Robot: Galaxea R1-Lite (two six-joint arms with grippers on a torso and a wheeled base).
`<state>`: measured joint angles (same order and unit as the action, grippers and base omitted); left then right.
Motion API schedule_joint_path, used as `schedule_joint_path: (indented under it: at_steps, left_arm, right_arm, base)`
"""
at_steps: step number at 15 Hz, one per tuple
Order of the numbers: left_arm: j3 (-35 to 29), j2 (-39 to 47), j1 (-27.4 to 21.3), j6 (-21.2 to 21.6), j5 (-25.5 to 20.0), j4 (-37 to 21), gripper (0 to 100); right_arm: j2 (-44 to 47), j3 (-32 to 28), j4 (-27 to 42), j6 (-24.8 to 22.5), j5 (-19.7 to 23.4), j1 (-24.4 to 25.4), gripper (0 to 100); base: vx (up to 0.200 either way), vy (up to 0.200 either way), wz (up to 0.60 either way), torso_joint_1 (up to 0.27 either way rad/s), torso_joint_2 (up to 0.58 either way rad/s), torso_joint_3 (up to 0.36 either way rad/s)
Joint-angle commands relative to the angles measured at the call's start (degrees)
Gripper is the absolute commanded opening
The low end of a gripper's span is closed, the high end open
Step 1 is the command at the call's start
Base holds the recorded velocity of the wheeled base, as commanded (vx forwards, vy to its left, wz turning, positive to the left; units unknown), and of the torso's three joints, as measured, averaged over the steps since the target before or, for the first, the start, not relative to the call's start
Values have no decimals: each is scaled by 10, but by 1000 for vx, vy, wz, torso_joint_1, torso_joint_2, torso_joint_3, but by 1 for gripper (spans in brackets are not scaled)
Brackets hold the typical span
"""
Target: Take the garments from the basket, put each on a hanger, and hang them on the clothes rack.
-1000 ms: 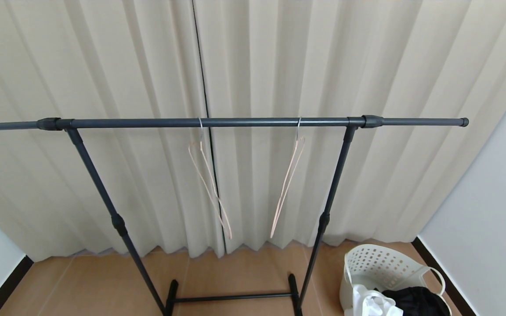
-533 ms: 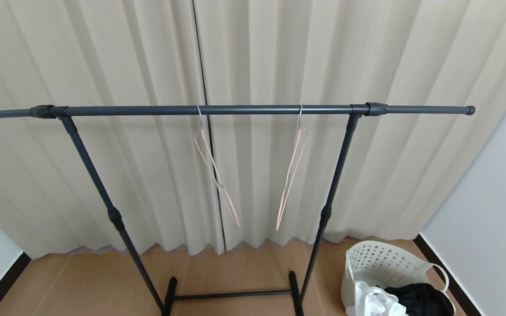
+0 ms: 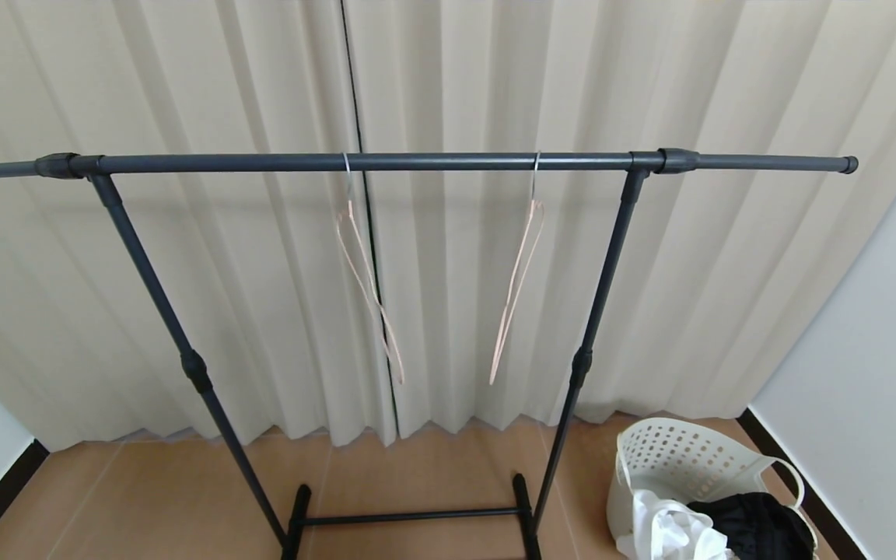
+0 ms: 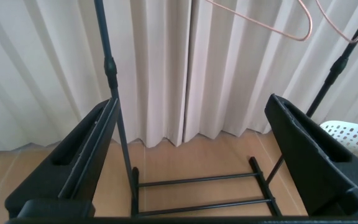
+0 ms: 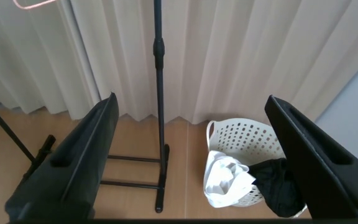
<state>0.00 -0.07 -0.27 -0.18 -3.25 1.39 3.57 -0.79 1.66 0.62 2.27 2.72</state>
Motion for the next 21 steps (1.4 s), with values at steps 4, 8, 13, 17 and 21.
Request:
schedule_joint_path:
  at_steps: [4, 8, 13, 17, 21]
  left_arm:
    - [0, 1, 0, 0, 0, 0, 100]
    - [0, 1, 0, 0, 0, 0, 100]
    - [0, 1, 0, 0, 0, 0, 100]
    - [0, 1, 0, 0, 0, 0, 100]
    - [0, 1, 0, 0, 0, 0, 100]
  right_arm:
    - [1, 0, 0, 1, 0, 0, 100]
    - [1, 0, 0, 1, 0, 0, 100]
    - [1, 0, 0, 1, 0, 0, 100]
    - [1, 0, 0, 1, 0, 0, 100]
    - [1, 0, 0, 1, 0, 0, 100]
  base:
    - [0, 0, 0, -179, 422, 246]
    - [0, 0, 0, -211, 546, 331]
    - [0, 0, 0, -195, 537, 332]
    - [0, 0, 0, -170, 510, 339]
    - [0, 0, 0, -133, 478, 338]
